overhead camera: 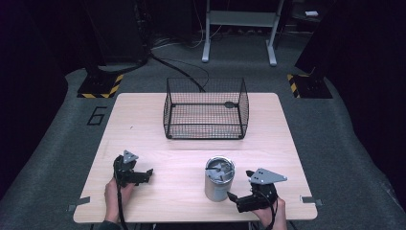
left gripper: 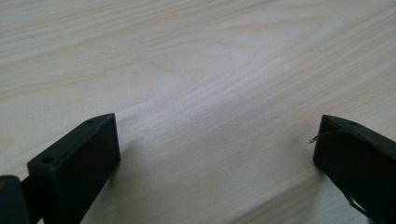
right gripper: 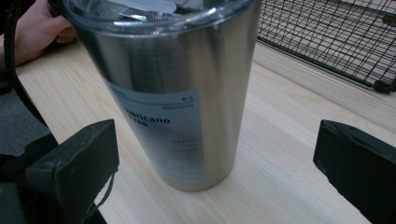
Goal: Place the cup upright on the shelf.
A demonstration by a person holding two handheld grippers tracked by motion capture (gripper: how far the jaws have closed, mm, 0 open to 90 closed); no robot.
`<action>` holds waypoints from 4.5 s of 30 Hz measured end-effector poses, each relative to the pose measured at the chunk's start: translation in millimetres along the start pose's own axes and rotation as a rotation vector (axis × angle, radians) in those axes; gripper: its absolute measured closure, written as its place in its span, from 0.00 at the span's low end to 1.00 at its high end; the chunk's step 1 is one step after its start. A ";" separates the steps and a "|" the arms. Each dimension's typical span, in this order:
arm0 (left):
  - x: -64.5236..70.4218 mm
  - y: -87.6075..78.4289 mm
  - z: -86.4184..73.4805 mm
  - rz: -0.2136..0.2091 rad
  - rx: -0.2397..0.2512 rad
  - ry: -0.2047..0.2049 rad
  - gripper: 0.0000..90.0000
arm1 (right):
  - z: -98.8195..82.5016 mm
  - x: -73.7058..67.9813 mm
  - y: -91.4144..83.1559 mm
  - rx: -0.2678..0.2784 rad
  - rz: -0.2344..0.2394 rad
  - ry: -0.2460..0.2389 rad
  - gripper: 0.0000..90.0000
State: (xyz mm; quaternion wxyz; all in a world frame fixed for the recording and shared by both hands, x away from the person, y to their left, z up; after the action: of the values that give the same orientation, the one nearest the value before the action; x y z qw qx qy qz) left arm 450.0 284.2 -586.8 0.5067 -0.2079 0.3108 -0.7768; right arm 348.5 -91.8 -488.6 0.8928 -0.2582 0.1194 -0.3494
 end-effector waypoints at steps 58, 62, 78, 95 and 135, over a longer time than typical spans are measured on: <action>0.3 -1.0 -0.9 -0.011 -0.015 0.003 0.00 | 44.7 -20.8 50.3 0.080 0.017 -0.041 0.03; 0.3 -1.0 -0.9 -0.011 -0.015 0.003 0.00 | 44.4 -20.9 49.9 0.082 0.014 -0.041 0.03; 0.3 -1.0 -0.9 -0.011 -0.015 0.003 0.00 | 55.2 -13.5 40.7 0.107 -0.026 -0.057 0.03; -0.3 -0.7 -0.6 -0.006 -0.013 -0.002 0.00 | 73.0 6.9 25.6 0.127 -0.067 -0.050 0.03; -0.2 0.0 -0.2 -0.002 -0.003 -0.005 0.00 | 127.9 45.2 15.5 0.152 -0.109 -0.062 0.03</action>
State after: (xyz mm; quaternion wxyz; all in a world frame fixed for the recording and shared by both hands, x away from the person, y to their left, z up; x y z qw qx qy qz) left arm 449.9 284.5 -586.9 0.5062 -0.2110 0.3106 -0.7763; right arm 440.5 -64.8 -391.3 0.8928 -0.2064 0.0506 -0.3971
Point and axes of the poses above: each handheld gripper's, and its own axes: y roughly forward along the jaws, z roughly out of its top, x roughly to its right, the point moved 8 cm from there along y, roughly forward along the jaws, and after that the axes turned 2 degrees about -y, right-handed, at the moved point
